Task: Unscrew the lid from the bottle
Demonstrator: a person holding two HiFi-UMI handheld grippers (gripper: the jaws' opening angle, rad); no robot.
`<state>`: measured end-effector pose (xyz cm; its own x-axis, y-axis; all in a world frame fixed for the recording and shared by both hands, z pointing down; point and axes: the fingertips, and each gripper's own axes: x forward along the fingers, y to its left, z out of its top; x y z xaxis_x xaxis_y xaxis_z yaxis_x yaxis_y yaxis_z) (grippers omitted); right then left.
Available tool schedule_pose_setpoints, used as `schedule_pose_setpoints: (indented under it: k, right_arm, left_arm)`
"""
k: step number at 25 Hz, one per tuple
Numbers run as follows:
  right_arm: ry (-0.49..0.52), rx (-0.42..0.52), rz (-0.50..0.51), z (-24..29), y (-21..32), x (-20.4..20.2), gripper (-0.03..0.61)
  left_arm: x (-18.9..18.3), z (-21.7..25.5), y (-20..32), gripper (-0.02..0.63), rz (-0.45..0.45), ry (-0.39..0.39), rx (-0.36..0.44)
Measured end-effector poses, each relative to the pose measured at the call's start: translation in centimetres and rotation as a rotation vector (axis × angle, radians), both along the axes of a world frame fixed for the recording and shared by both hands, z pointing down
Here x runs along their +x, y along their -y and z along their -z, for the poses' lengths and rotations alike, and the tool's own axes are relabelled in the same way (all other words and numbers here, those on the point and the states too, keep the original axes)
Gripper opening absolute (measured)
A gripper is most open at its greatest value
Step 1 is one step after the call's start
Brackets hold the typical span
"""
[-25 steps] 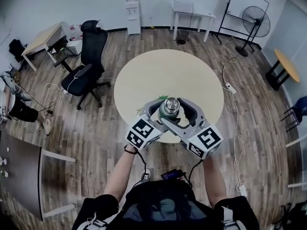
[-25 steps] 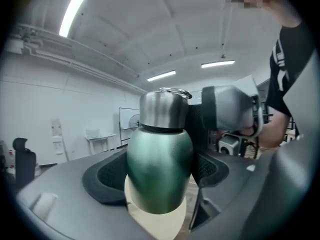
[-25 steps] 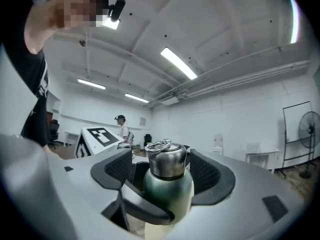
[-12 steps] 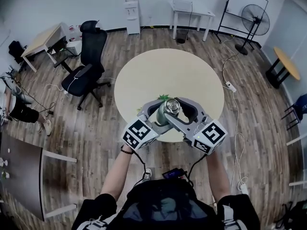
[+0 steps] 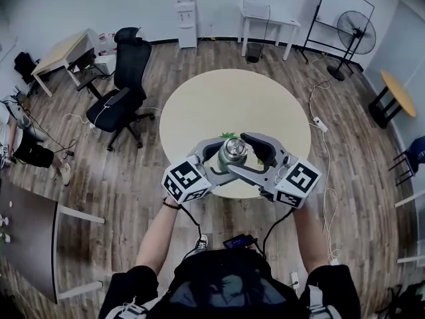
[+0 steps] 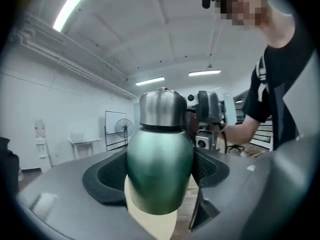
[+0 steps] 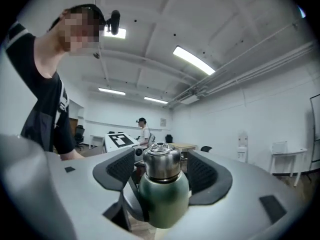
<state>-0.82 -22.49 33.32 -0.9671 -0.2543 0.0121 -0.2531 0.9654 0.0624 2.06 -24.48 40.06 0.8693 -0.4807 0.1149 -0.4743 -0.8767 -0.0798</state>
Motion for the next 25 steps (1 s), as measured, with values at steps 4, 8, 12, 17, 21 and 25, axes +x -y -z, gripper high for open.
schedule_pose_setpoints:
  k: [4,8,12,17,21,25]
  right_arm:
    - [-0.011,-0.012,-0.299,-1.8,2.4,0.1,0.337]
    - [0.036,-0.102,-0.452,-2.8,3.9,0.2,0.318]
    - [-0.018,-0.105,-0.498,-3.8,4.5,0.3,0.267]
    - [-0.05,-0.011,-0.179,-2.6,1.3,-0.7,0.265]
    - [-0.056,-0.009,0.176,-0.6,-2.2,-1.0,0.265]
    - [-0.025,-0.023,0.167,0.5,-1.8,-0.8,0.265]
  left_arm:
    - [-0.8,-1.8,2.0,0.373,0.221,0.058,-0.019]
    - [-1.0,-2.8,3.2,0.373,0.413,0.105,-0.021]
    - [-0.4,-3.1,3.2,0.373,0.45,0.142,0.003]
    - [-0.1,-2.2,0.3,0.374,0.096,0.068,0.02]
    - [-0.1,-0.8,-3.0,0.373,-0.216,0.067,0.047]
    - [0.1,-0.1,-2.5,0.373,-0.186,0.066,0.056]
